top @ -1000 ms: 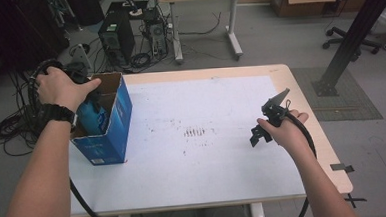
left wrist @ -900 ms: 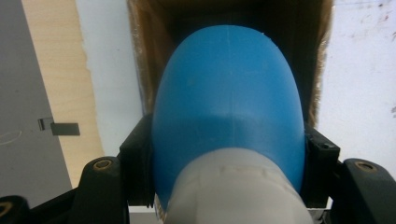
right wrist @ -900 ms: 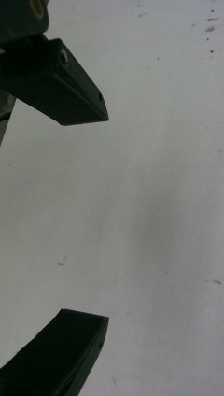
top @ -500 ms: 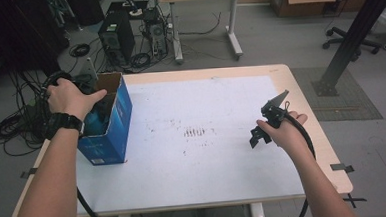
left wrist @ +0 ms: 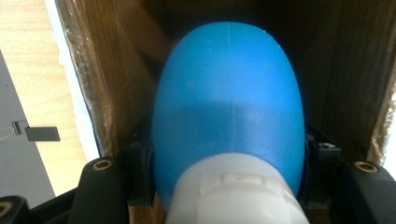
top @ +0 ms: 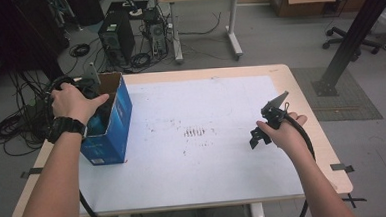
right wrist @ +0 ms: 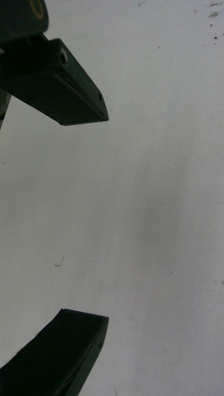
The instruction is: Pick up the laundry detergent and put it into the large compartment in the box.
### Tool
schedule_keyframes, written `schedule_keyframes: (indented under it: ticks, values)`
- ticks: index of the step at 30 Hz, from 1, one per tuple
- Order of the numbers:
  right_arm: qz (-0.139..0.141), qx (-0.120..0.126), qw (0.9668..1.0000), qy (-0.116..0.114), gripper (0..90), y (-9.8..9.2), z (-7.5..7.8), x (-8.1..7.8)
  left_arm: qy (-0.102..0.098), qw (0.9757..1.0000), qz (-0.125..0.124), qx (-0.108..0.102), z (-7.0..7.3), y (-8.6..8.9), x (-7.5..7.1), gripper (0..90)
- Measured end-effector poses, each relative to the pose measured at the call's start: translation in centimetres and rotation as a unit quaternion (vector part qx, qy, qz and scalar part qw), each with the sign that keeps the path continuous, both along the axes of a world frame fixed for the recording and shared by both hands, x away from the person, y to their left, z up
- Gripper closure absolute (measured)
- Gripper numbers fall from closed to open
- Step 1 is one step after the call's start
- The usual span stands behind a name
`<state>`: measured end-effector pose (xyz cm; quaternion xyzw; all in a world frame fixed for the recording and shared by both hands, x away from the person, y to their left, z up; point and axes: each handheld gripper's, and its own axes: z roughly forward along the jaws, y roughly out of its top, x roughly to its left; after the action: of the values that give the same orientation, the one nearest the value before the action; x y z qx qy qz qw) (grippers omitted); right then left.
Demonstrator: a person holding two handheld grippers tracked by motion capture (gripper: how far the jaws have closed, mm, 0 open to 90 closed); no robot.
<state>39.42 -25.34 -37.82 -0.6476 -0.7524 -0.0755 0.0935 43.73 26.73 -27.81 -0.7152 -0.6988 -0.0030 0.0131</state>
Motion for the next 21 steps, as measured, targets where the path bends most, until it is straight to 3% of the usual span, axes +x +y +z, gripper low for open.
schedule_keyframes:
  ticks: [21]
  values:
    - [0.001,0.003,1.0000,-0.003,3.8,-0.02,0.31,-0.33,-0.003,1.0000,-0.008,-0.003,0.53,-0.19,-0.20,36.2]
